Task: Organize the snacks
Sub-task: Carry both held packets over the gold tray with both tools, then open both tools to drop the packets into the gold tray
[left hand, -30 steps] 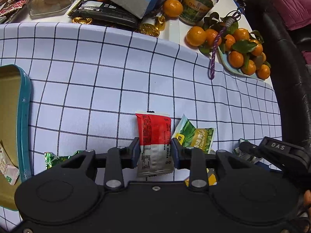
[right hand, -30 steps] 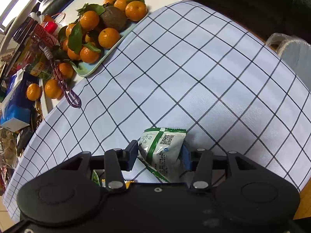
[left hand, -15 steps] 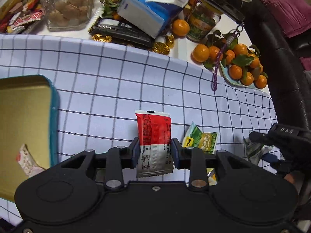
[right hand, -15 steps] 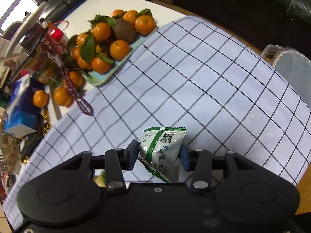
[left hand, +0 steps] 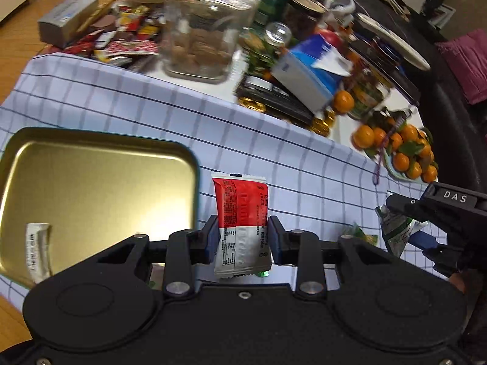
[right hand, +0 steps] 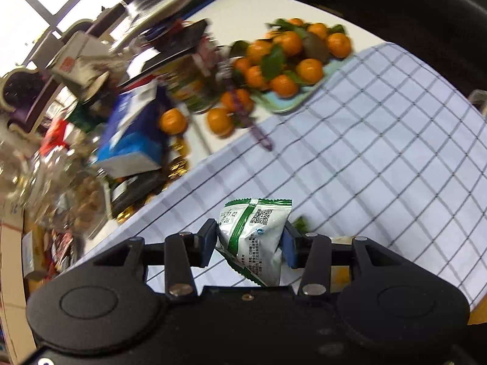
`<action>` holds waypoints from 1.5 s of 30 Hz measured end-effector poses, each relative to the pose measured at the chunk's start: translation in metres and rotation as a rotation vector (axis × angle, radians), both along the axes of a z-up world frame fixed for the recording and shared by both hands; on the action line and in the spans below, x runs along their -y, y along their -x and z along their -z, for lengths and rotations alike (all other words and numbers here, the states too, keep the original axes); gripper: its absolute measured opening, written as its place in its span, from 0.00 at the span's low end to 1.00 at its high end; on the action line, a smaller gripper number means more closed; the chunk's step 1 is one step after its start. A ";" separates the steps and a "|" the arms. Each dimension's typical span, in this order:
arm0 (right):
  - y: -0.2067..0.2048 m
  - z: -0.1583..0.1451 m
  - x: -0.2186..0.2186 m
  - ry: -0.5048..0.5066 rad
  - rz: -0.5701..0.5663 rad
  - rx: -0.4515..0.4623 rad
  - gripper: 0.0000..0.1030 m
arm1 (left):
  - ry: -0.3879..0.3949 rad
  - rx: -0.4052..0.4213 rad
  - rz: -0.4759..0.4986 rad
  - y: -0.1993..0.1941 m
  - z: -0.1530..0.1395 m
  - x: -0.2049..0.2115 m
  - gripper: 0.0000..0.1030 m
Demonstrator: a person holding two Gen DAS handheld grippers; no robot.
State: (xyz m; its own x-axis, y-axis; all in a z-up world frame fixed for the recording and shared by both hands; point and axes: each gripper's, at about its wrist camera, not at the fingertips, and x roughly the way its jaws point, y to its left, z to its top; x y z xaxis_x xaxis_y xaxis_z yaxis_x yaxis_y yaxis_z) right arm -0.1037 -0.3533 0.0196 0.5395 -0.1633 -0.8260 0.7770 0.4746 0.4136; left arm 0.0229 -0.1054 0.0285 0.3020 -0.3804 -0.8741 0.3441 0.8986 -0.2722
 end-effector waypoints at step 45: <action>-0.102 -0.006 -0.206 0.019 -0.532 0.068 0.47 | -0.034 0.034 -0.357 -0.052 -0.005 -0.141 0.40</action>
State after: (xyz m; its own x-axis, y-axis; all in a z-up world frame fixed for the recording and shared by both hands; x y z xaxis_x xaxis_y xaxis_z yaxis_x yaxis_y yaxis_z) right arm -0.0017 -0.1468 0.0258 0.6038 0.1328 -0.7860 0.3985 0.8037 0.4419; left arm 0.0749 0.0352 0.0335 0.4394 -0.2170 -0.8717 0.0156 0.9721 -0.2341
